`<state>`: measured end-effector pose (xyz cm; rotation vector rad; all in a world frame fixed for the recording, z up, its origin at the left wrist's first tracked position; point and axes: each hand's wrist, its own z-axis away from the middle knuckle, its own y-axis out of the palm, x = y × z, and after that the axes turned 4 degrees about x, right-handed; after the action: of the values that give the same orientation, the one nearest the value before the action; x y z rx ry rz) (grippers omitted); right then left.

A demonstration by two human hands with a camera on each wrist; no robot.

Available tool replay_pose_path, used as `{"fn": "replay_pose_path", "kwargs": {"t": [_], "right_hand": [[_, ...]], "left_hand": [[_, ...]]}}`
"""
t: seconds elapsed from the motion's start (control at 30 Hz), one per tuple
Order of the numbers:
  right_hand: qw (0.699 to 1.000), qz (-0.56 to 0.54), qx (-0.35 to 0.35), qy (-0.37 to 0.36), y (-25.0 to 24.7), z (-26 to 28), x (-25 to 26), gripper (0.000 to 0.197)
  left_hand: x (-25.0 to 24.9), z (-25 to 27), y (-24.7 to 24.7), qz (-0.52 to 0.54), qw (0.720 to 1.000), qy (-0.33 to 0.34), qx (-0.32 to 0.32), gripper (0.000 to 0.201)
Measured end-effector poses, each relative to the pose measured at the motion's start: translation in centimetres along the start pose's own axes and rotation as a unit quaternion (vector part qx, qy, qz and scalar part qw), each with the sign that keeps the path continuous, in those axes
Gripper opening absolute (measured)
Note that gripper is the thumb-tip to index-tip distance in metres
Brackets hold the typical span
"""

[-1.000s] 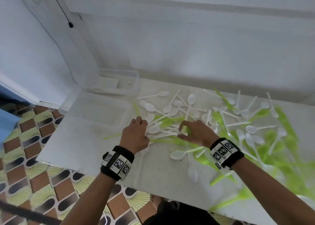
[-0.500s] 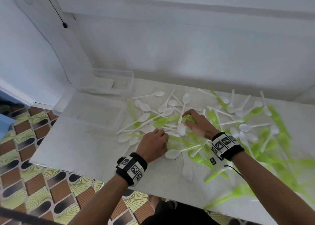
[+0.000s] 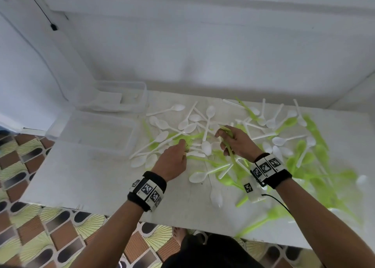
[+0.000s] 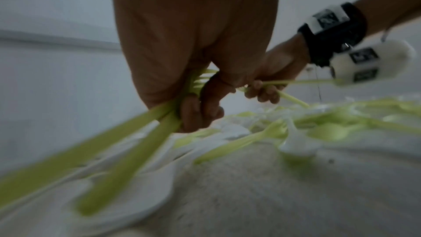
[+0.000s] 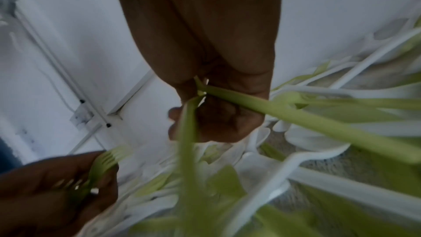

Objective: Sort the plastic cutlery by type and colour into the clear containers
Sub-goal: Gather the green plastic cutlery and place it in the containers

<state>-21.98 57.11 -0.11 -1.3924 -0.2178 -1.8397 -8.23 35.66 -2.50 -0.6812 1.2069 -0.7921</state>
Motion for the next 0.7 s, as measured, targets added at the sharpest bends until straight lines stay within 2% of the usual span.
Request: {"fn": "replay_pose_path", "kwargs": {"t": [0.07,0.1,0.17,0.23,0.33,0.43,0.5,0.63,0.7], "right_hand": [[0.999,-0.013,-0.015,0.031,0.7,0.9,-0.1,0.023],[0.999,-0.002,-0.026,0.036,1.1,1.0,-0.3,0.021],[0.995,0.074,-0.061,0.039,1.7,1.3,-0.9,0.03],[0.974,0.198,-0.107,0.039,2.1,1.4,-1.9,0.047],[0.933,0.341,-0.108,0.05,3.0,1.9,-2.7,0.054],[0.9,0.422,-0.08,0.066,3.8,2.2,-2.7,0.047],[0.9,0.422,-0.103,0.045,3.9,2.4,-2.1,0.038],[0.937,0.285,-0.199,0.016,2.7,3.0,-0.6,0.025],[0.948,0.246,-0.2,0.026,1.6,3.1,0.1,0.025]], "left_hand": [[-0.6,0.0,-0.1,0.037,0.999,-0.025,-0.019,0.016],[-1.0,0.0,-0.1,0.046,0.998,-0.035,-0.034,0.023],[-1.6,-0.4,0.3,0.011,0.997,-0.038,-0.067,0.04],[-2.2,-0.8,0.7,-0.022,0.996,-0.021,-0.079,0.041],[-3.2,-1.5,1.5,-0.084,0.995,0.042,-0.045,0.035],[-4.2,-2.0,2.3,-0.146,0.985,0.088,-0.01,0.032],[-4.4,-2.1,2.9,-0.174,0.98,0.093,0.003,0.03],[-3.8,-1.8,2.9,-0.154,0.984,0.09,-0.025,0.025],[-3.7,-1.7,2.3,-0.133,0.986,0.096,-0.037,0.028]]}}
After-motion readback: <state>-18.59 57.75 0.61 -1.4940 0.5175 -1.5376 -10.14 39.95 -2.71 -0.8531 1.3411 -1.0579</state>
